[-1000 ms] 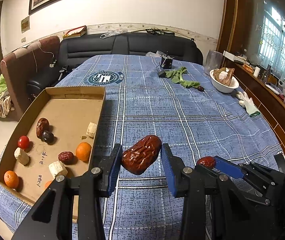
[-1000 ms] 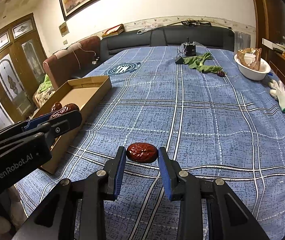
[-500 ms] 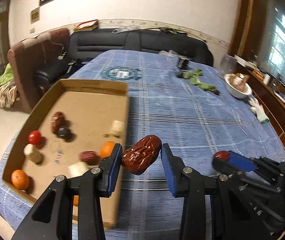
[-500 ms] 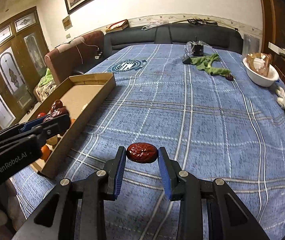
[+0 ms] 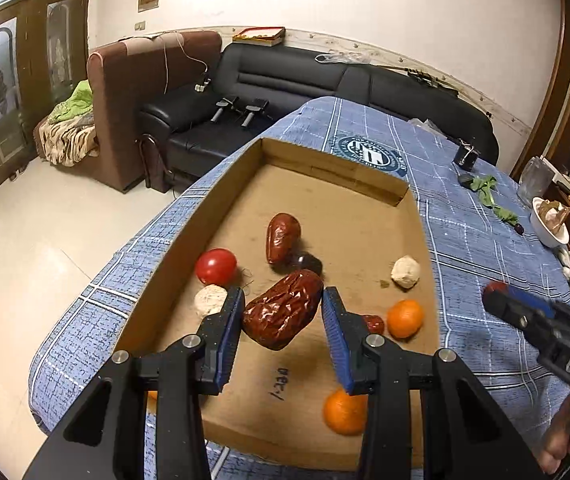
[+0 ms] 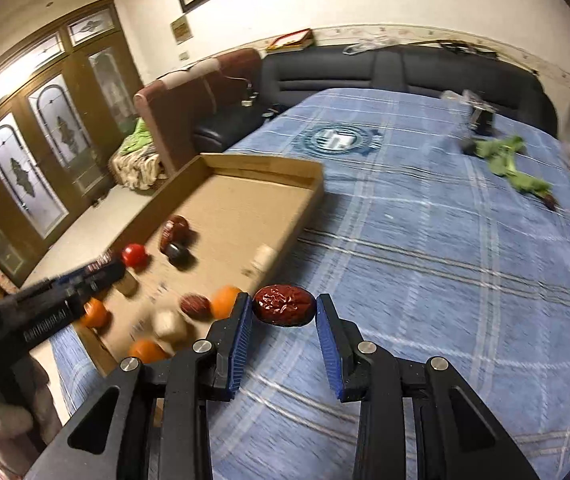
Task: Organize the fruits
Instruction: 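Carry both held dates over the cardboard box, then lower both dates into the box and open both grippers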
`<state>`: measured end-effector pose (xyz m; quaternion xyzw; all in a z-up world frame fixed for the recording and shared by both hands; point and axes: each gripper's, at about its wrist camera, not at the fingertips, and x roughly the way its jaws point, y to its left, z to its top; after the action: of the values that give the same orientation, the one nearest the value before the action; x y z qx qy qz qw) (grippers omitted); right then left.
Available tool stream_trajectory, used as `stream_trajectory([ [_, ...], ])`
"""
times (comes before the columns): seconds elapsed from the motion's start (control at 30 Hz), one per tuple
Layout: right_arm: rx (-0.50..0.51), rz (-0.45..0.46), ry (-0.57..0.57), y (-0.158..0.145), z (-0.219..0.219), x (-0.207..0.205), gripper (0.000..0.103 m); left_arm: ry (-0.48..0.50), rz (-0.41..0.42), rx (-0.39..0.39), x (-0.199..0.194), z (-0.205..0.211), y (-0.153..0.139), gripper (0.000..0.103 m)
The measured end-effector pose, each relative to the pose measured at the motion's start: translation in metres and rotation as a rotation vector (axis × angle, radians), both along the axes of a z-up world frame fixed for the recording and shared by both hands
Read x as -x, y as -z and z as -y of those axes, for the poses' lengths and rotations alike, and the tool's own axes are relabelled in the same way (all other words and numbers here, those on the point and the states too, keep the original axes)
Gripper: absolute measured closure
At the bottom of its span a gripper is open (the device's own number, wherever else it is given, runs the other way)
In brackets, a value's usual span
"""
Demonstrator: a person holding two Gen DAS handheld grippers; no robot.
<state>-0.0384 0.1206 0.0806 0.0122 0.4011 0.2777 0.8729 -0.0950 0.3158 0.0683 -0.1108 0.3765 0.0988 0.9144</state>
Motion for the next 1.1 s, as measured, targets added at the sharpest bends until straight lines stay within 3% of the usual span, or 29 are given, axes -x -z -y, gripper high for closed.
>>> stream_trajectory([
  [0.3,-0.057,-0.086,-0.069,0.011,-0.059,-0.049,0.066,0.011,-0.038,0.006,-0.014,-0.006,0.019,0.064],
  [0.57,-0.011,-0.137,-0.083,0.035,-0.091,-0.068,0.066,0.009,-0.052,-0.005,-0.024,-0.009,0.026,0.064],
  [0.9,0.042,-0.11,-0.087,0.042,-0.098,-0.067,0.066,-0.003,-0.054,-0.053,-0.03,-0.004,0.029,0.063],
  [1.1,0.053,-0.093,-0.101,0.043,-0.104,-0.064,0.066,-0.007,-0.055,-0.031,-0.03,-0.007,0.029,0.052],
])
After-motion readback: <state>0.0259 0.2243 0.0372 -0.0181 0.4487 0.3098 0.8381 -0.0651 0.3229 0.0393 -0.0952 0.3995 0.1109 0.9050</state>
